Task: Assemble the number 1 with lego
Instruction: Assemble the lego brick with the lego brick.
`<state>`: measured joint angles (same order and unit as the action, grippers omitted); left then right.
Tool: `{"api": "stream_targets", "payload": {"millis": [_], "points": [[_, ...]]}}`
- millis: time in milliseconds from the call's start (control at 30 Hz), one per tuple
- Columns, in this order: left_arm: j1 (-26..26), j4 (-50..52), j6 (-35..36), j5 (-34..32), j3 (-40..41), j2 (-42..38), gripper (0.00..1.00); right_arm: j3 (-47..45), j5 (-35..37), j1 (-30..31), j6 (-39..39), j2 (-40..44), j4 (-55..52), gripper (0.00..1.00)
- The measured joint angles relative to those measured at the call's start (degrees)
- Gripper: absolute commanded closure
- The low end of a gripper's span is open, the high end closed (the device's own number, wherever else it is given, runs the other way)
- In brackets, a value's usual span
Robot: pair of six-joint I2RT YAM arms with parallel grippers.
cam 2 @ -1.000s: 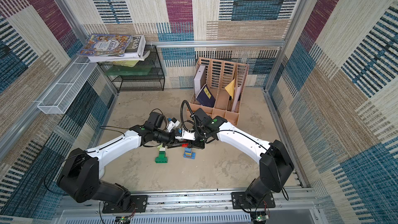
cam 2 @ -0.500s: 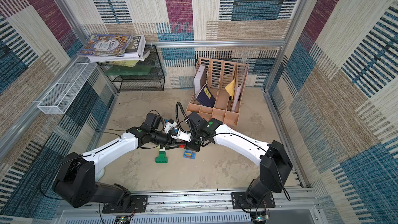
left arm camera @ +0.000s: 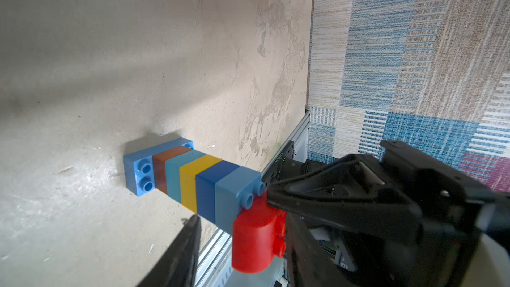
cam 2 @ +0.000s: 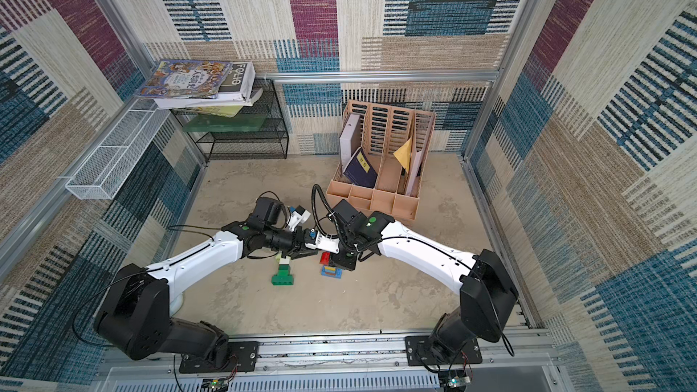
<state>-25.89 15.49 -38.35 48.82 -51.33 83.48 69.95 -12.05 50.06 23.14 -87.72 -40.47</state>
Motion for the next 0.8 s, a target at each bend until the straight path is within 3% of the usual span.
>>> {"api": "stream_targets", "payload": {"millis": [300,800], "points": [[0.0,0.0,0.0,0.6,0.0,-1.0,0.37,0.2,-1.3,-0.4,0.6,0.0,1.4,0.90],[0.2,0.2,0.0,0.4,0.3,-0.9,0.38,-0.8,-0.6,-0.2,0.5,0.9,2.6,0.91]]}}
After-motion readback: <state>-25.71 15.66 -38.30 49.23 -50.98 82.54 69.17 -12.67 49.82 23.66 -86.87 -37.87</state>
